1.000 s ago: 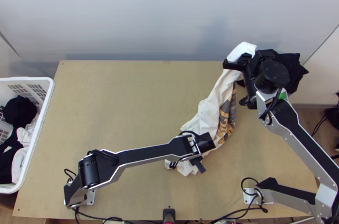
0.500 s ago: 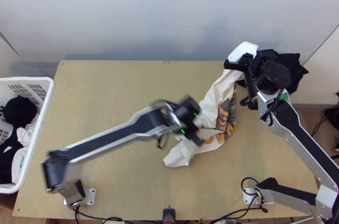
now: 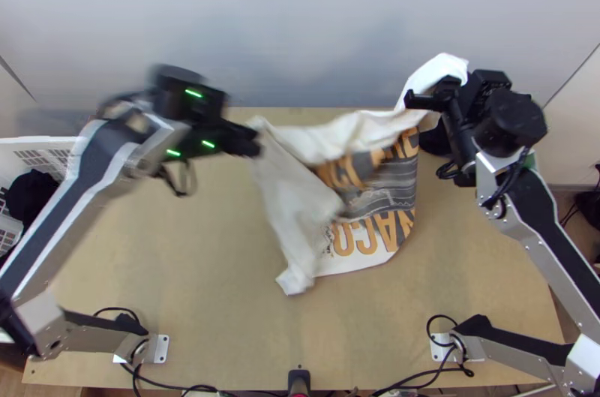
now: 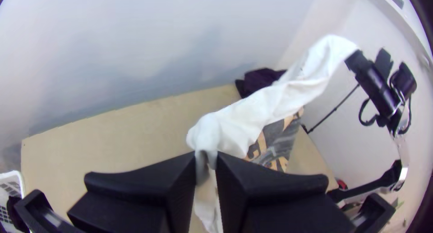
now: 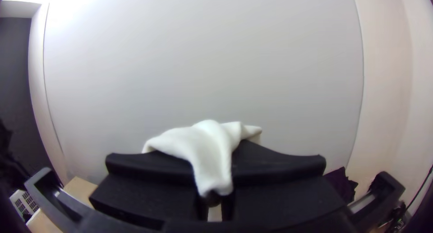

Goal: Fold the t-shirt

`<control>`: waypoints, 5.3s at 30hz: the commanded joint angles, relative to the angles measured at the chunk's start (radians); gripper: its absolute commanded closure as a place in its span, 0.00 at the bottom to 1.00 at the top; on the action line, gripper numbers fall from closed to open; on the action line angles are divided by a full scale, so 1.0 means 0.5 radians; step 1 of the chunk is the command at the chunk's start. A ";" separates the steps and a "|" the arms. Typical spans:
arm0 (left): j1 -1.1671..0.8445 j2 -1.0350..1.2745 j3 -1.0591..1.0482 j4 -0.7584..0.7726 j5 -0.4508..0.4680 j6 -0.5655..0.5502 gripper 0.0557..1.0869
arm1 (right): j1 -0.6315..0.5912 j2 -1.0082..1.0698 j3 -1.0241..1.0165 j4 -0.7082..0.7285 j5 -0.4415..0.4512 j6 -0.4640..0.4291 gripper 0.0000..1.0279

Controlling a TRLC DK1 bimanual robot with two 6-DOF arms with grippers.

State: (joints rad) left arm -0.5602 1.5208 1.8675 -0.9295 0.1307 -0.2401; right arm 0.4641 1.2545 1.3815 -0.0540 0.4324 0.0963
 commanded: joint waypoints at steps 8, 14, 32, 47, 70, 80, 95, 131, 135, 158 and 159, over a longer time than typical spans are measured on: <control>1.173 -0.250 0.100 -0.043 0.466 0.038 0.96 | 0.005 -0.018 0.609 -0.266 -0.009 -0.272 0.97; 1.446 -0.274 0.330 -0.126 0.552 0.088 0.96 | -0.038 -0.027 0.805 -0.291 -0.018 -0.404 0.97; 1.323 -1.146 0.302 0.083 0.555 0.112 0.96 | 0.204 -0.386 1.078 -1.297 -0.411 0.056 0.97; 1.415 -1.501 0.361 0.043 0.242 -0.054 0.96 | 0.087 -0.613 2.017 -2.079 -0.767 0.544 0.97; 1.510 -2.228 -1.250 0.435 0.230 0.109 0.96 | -0.167 -1.254 0.161 -1.721 -1.107 0.519 0.97; 1.544 -1.971 -1.959 1.304 0.230 0.186 0.96 | -0.345 -0.987 -0.754 -0.665 -1.076 0.228 0.97; 1.323 -0.529 -2.130 2.442 0.003 0.354 0.96 | -0.634 0.498 -0.606 0.473 -1.009 0.080 0.97; 1.179 0.158 -2.011 2.598 -0.123 0.667 0.96 | -0.517 0.274 -1.165 0.418 -0.699 0.108 0.97; 1.185 0.103 -2.167 2.598 -0.105 0.723 0.96 | -0.489 0.166 -1.358 0.356 -0.696 0.136 0.97; 1.335 -0.044 -2.354 2.077 0.039 0.802 0.05 | -0.345 0.120 -1.524 -0.033 -0.825 0.129 0.03; 1.344 -0.063 -2.354 2.061 0.036 0.802 0.05 | -0.361 0.083 -1.505 -0.064 -0.834 0.129 0.03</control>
State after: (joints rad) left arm 0.0910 1.5097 0.6609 0.2070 0.1173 0.1726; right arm 0.3256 1.3102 0.5995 -0.0334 0.0544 0.1734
